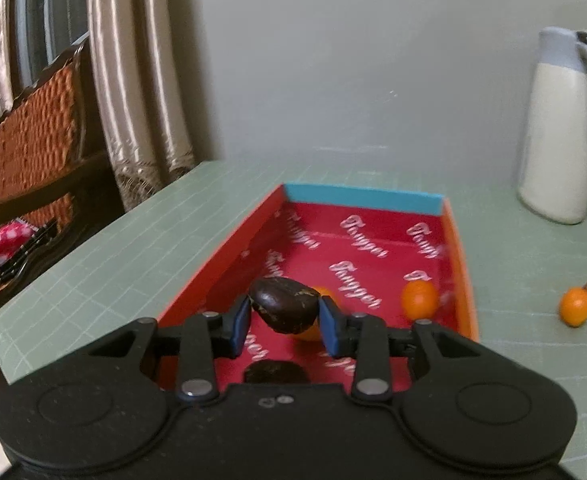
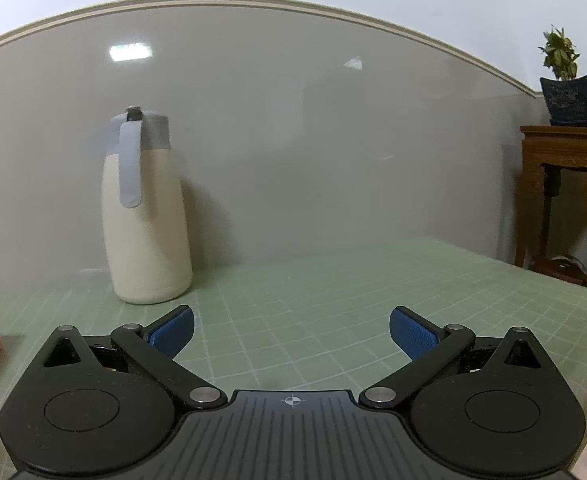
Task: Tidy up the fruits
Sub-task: 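Carry the date with the left tool and release it into the box, then grasp the small orange on the table with the right tool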
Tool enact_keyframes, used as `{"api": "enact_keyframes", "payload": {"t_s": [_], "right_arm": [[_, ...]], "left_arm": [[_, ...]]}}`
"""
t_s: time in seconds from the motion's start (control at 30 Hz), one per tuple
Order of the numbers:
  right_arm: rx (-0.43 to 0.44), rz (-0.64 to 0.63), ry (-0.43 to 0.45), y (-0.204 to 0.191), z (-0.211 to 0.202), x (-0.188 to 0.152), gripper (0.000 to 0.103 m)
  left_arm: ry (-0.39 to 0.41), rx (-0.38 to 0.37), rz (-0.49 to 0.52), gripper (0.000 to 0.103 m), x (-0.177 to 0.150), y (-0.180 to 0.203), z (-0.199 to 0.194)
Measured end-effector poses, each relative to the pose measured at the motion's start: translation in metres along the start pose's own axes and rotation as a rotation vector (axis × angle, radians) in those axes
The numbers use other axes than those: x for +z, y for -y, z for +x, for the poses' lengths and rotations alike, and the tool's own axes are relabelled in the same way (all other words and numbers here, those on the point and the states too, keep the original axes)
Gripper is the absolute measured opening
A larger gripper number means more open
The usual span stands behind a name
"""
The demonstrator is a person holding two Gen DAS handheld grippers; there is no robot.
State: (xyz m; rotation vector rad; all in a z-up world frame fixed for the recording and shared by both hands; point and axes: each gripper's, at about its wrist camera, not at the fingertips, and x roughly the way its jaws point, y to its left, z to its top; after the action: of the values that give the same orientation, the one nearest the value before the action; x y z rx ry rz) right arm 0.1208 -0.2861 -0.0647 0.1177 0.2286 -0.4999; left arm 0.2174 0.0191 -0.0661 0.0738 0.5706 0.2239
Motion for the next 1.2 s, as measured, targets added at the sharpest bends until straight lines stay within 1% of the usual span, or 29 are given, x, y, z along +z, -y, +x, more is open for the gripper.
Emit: {"api": "enact_keyframes", "payload": {"t_s": [0.03, 0.1, 0.13, 0.17, 0.23, 0.3, 0.37, 0.4, 0.47, 0.7, 0.87, 1.03, 1.07, 1.13, 1.17, 1.2], "right_arm": [[0.003, -0.005, -0.001, -0.001, 0.000, -0.001, 0.103], [0.009, -0.012, -0.003, -0.003, 0.000, -0.001, 0.103], [0.012, -0.014, -0.003, -0.003, 0.000, -0.001, 0.103], [0.013, -0.016, -0.003, -0.004, 0.001, -0.002, 0.103], [0.017, -0.017, -0.005, -0.004, 0.001, -0.002, 0.103], [0.021, -0.017, -0.008, -0.005, 0.001, -0.003, 0.103], [0.028, -0.016, -0.010, -0.007, 0.001, -0.003, 0.103], [0.032, -0.018, -0.011, -0.007, 0.001, -0.003, 0.103], [0.044, -0.022, -0.018, -0.010, 0.001, -0.003, 0.103], [0.119, -0.029, -0.050, -0.024, 0.002, -0.003, 0.103], [0.256, -0.021, -0.077, -0.042, 0.001, -0.001, 0.103], [0.349, -0.035, -0.134, -0.068, 0.003, -0.003, 0.101], [0.363, -0.038, -0.149, -0.074, 0.005, -0.004, 0.097], [0.392, -0.051, -0.200, -0.086, 0.012, -0.005, 0.066], [0.402, -0.049, -0.231, -0.091, 0.017, -0.007, 0.064], [0.407, -0.042, -0.260, -0.096, 0.023, -0.009, 0.064]], "left_arm": [[-0.010, 0.006, -0.003, 0.030, -0.001, -0.002, 0.001], [-0.015, 0.028, -0.018, 0.038, -0.004, -0.006, -0.001], [-0.018, 0.029, -0.026, 0.047, -0.005, -0.007, -0.003], [-0.016, 0.026, -0.034, 0.060, -0.005, -0.009, -0.005], [0.011, 0.046, -0.047, 0.076, -0.006, -0.012, -0.013], [0.045, 0.054, -0.053, 0.079, -0.004, -0.015, -0.022], [0.057, 0.051, -0.071, 0.087, -0.003, -0.019, -0.030], [0.064, 0.056, -0.083, 0.089, -0.003, -0.021, -0.034], [0.077, 0.073, -0.103, 0.095, -0.004, -0.027, -0.040], [0.085, 0.110, -0.131, 0.097, -0.018, -0.047, -0.047], [0.082, 0.166, -0.172, 0.097, -0.027, -0.065, -0.045], [0.056, 0.194, -0.250, 0.097, -0.029, -0.086, -0.042], [0.052, 0.199, -0.261, 0.097, -0.029, -0.088, -0.042], [0.045, 0.196, -0.277, 0.097, -0.031, -0.093, -0.042], [0.046, 0.187, -0.282, 0.097, -0.031, -0.096, -0.042], [0.048, 0.183, -0.280, 0.097, -0.032, -0.097, -0.043]]}}
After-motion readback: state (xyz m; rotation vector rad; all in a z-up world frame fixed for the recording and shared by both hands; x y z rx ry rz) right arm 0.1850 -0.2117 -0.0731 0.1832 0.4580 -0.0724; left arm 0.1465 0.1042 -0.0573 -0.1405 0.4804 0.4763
